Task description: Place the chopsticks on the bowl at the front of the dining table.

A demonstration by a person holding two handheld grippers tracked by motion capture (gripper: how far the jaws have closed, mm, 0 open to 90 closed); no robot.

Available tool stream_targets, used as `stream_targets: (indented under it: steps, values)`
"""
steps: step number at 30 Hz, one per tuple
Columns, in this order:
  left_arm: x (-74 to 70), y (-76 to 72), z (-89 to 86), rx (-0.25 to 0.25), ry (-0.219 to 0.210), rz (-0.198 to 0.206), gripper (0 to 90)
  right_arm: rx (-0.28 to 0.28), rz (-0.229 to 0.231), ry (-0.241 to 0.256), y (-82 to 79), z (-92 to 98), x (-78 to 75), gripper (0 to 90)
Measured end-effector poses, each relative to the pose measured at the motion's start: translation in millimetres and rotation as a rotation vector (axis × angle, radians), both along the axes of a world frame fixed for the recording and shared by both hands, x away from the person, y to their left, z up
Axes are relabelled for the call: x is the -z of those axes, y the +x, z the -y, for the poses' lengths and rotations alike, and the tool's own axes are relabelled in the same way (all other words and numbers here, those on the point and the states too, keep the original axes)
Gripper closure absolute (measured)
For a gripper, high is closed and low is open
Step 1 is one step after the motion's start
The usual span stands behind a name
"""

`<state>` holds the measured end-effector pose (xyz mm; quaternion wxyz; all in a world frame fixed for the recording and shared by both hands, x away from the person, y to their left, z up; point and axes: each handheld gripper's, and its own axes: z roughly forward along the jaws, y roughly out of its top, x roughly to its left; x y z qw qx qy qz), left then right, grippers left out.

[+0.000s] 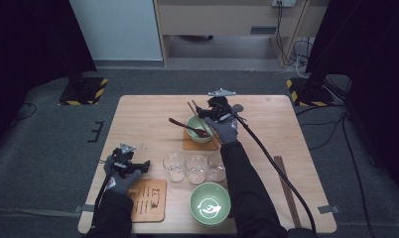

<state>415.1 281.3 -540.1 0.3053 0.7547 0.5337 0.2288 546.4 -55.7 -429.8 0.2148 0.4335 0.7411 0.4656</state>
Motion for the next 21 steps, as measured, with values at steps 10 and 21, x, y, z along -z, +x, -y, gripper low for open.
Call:
stream_targets:
  steps: [10, 21]
  values:
    - [0.0, 0.0, 0.0, 0.000, 0.000, 0.000, 0.0, -0.026, -0.063, -0.077, 1.0, -9.0, 21.4, 38.9]
    - [0.0, 0.0, 0.0, 0.000, 0.000, 0.000, 0.0, -0.024, -0.102, -0.149, 3.2, -13.4, 36.8, 40.6]
